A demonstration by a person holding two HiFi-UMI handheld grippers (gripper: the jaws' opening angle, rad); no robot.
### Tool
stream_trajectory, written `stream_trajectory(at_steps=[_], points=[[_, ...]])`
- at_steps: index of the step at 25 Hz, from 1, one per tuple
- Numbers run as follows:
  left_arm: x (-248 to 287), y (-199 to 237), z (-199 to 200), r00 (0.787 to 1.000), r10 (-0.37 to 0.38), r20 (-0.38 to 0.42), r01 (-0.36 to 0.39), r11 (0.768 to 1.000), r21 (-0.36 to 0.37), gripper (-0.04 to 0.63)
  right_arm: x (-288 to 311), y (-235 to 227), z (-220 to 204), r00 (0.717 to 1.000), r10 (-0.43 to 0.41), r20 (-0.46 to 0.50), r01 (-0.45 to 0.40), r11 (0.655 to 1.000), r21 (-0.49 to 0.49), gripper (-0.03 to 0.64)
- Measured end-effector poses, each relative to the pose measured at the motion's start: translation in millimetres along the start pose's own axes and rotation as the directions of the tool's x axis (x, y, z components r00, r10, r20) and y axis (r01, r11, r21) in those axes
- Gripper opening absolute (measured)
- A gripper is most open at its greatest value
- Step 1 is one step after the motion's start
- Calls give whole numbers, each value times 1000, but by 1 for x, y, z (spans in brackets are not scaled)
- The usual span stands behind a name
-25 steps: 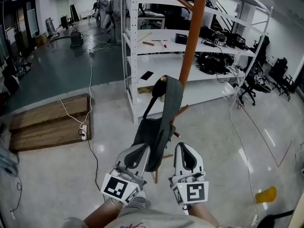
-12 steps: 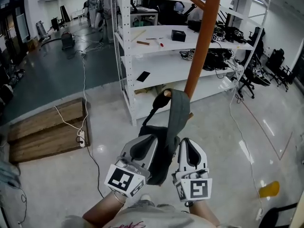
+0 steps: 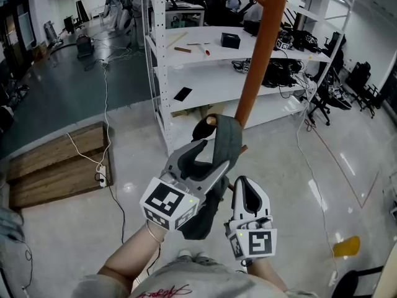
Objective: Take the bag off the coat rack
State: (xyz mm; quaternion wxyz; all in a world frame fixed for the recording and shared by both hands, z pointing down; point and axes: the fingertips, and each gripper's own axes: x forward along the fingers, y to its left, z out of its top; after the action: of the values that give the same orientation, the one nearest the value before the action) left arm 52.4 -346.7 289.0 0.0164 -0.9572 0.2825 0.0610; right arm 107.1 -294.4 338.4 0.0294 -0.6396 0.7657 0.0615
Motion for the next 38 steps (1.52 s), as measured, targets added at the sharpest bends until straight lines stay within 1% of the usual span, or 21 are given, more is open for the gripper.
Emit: stream_trajectory(at_steps=[3,5,8,10,12,13,14,17,19,20,21,22,25,29,33,38], points=[[18,-3,-3,997,-51,-62,48,998,-50,270,-1,-9,3,1000,-4,-5,4,1000,1,18],[28,-4,-8,992,-69,-102,64,997,-53,270,-3,-16,4,1000,-1,21,2,1000,-30,18],[40,-7,-10,988,-82,-131,76,996,-53,270,-5,-25,2,1000,-6,19,6,999,-32,18],[47,-11,-14,977,-108,-181,99,993,-61,270,-5,-27,3,1000,-5,15,6,1000,-26,18],[52,-15,-23,961,-122,-248,117,992,-36,270,-5,-26,3,1000,-6,-2,6,1000,-10,18],[55,-16,-26,957,-123,-264,121,992,-24,269,-4,-27,3,1000,-7,-9,7,1000,-5,18],[57,-17,-27,956,-126,-265,124,992,-21,268,-3,-27,3,1000,-6,-8,6,1000,-7,18],[64,-19,-30,957,-144,-253,136,989,-52,268,-2,-29,6,1000,3,24,-3,999,-32,17],[67,-19,-34,953,-149,-265,139,989,-59,255,-2,-30,5,1000,-2,16,2,1000,-13,18],[69,-21,-36,951,-156,-268,145,988,-58,241,-3,-31,5,1000,-5,9,5,1000,-4,18],[69,-23,-36,950,-167,-266,156,986,-60,205,-3,-32,5,1000,-7,12,7,1000,-2,18],[70,-25,-36,949,-178,-261,167,984,-64,138,-2,-33,6,1000,-8,23,8,1000,-5,17],[70,-27,-34,951,-190,-244,179,982,-63,105,-1,-34,7,999,-11,33,11,1000,-19,18],[72,-30,-30,954,-203,-222,193,979,-68,49,-3,-36,2,1000,-15,4,15,1000,-4,18],[71,-33,-23,959,-205,-196,199,979,-50,18,-4,-36,2,1000,-20,10,20,1000,-9,18],[68,-35,-13,965,-192,-177,194,981,-3,17,-7,-38,1,999,-21,25,21,999,-26,18]])
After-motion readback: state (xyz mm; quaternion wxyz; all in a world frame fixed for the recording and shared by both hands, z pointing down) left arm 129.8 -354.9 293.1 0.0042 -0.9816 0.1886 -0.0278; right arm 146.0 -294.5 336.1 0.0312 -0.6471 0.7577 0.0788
